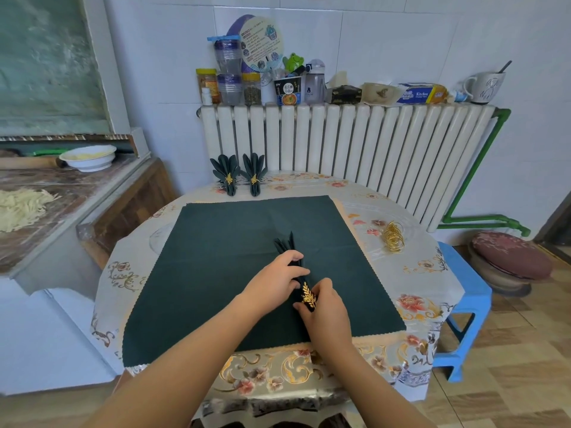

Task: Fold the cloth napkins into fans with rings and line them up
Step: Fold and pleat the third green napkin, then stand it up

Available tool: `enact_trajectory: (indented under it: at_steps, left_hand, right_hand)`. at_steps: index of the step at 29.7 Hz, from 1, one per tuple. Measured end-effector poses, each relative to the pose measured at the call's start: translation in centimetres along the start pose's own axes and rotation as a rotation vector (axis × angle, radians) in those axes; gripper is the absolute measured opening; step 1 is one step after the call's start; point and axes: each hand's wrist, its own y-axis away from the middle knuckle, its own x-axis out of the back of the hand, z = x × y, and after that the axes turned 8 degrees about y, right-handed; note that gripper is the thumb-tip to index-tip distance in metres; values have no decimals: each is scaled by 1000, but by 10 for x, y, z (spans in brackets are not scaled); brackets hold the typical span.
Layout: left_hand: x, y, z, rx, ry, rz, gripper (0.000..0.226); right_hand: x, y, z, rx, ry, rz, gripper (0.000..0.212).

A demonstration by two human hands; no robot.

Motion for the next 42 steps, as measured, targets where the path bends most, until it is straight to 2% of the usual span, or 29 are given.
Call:
enact_trajectory:
  at_steps: [4, 7, 9, 11, 13, 15, 18, 20, 22, 24, 27, 30, 32, 35, 39, 42]
  left_hand:
    - [-1, 6, -1, 10, 28, 27, 45]
    - [-4, 12, 2, 107, 195, 231, 44]
    - [-4, 12, 6, 268, 341, 405, 30]
    - [-4, 7, 8, 489, 465, 482, 16]
    - [-6, 0, 5, 738, 641, 428, 29]
    - [-9, -5, 3, 910, 881, 364, 43]
    - [-16, -10, 0, 943, 1015, 338, 51]
    - [-20, -13, 0, 951, 1074, 365, 43]
    - [-21, -14, 0, 966, 1136, 410, 25]
    - [-19, -13, -1, 972, 1205, 473, 9]
    - [-16, -9, -2, 1000, 1312, 519, 10]
    - [-16, -7, -4, 1003, 1295, 465, 32]
    - [-15, -6, -5, 988, 1213, 478, 36]
    - [-9, -9, -4, 966, 1009, 480, 35]
    - [-4, -18, -2, 969, 879, 402, 46]
    - [-4, -25, -3, 937, 776, 394, 38]
  right_hand:
    - [0, -4, 1, -32, 3, -28, 39]
    - [1, -9, 3, -24, 46, -42, 62]
    - [3, -14, 2, -28, -1, -36, 66]
    - [6, -20, -1, -62, -68, -43, 58]
    - [8, -28, -3, -105, -125, -55, 51]
    - [8, -36, -5, -142, -150, -76, 46]
    - [9, -47, -7, -196, -171, -127, 36]
    - [12, -53, -9, -232, -161, -131, 29]
    - [13, -58, -6, -279, -172, -106, 26]
    - [11, -60, -1, -359, -278, -101, 22]
    - [12, -59, 5, -482, -454, -139, 4]
    - [13, -60, 4, -421, -387, -143, 30]
    - [12, -64, 2, -307, -302, -105, 37]
    - [9, -70, -2, -203, -171, -88, 34]
    - [6, -84, -11, -156, 49, -48, 41]
    - [4, -91, -13, -227, -3, -74, 29]
